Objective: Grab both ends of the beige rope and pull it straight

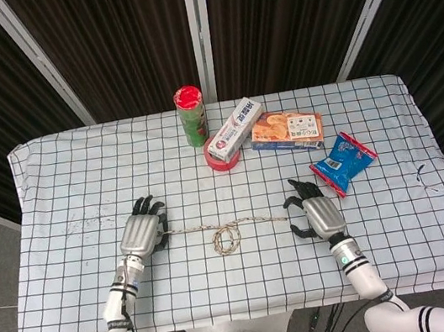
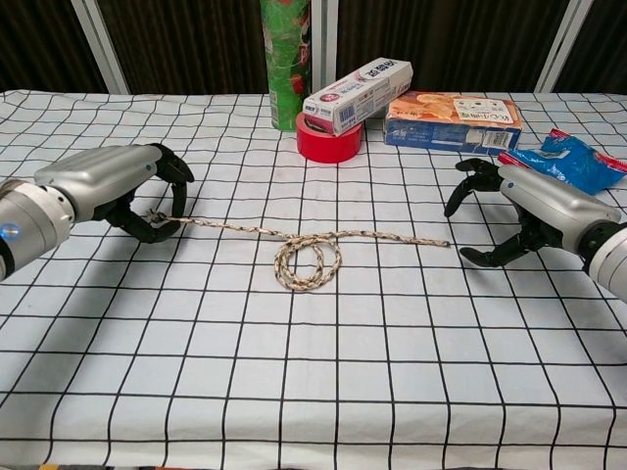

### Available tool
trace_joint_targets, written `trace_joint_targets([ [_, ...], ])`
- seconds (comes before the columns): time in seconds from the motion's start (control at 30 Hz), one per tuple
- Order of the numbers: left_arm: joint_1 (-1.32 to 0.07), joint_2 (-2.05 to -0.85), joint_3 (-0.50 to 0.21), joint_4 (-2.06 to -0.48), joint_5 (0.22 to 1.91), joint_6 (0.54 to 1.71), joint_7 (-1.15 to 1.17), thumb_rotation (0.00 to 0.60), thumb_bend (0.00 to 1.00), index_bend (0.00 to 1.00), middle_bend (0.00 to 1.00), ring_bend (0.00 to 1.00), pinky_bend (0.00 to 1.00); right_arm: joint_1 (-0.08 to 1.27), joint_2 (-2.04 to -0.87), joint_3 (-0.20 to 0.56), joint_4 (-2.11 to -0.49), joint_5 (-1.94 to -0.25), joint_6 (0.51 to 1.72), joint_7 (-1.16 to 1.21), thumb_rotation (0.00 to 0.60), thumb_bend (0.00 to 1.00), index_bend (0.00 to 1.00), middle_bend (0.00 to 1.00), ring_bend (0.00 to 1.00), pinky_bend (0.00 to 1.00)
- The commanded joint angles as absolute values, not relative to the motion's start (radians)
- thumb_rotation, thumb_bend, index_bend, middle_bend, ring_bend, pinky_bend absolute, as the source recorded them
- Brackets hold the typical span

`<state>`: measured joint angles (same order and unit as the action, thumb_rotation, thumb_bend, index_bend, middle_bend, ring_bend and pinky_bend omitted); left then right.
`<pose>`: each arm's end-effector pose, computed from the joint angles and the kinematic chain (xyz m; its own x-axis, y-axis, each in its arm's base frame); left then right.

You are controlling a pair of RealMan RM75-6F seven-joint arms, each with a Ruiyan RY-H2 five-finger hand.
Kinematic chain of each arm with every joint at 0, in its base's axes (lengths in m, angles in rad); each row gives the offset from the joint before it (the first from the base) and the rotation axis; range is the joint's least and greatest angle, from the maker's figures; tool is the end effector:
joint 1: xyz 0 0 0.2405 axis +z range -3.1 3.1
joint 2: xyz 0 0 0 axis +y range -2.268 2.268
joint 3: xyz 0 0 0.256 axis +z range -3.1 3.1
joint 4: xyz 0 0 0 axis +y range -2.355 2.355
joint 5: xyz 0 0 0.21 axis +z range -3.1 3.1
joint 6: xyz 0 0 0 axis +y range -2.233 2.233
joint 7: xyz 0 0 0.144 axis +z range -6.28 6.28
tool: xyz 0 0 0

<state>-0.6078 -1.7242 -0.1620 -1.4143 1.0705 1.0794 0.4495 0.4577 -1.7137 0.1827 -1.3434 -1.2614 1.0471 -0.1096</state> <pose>-0.1739 0.3070 -0.0552 0.3951 0.2754 0.8764 0.9123 -0.2299 -0.3390 -0.2129 -0.2890 -0.0480 0.1651 -0.3022 0.9388 -0.9813 -0.1460 0.1255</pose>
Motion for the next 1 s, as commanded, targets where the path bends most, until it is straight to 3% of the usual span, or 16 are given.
trace_joint_targets([
  [0.03,-0.608,-1.724,-0.162,-1.414,1.069,1.078,0.447,0.6,0.37,0.58,0.18,0.0,0.05,0.467,-1.725,0.187,-1.332,-1.259,1.043,-0.103,0.6,0.25,0.38,0.0,0.0,0.0],
  [1.0,-0.609,-1.709,-0.167,-1.423,1.04,1.069,0.434,0.6,0.37,0.59,0.18,0.0,0.05,0.548,-1.821,0.21,-1.235,-1.206,0.995,-0.112,0.6,0.26,0.43,0.04,0.0,0.0],
])
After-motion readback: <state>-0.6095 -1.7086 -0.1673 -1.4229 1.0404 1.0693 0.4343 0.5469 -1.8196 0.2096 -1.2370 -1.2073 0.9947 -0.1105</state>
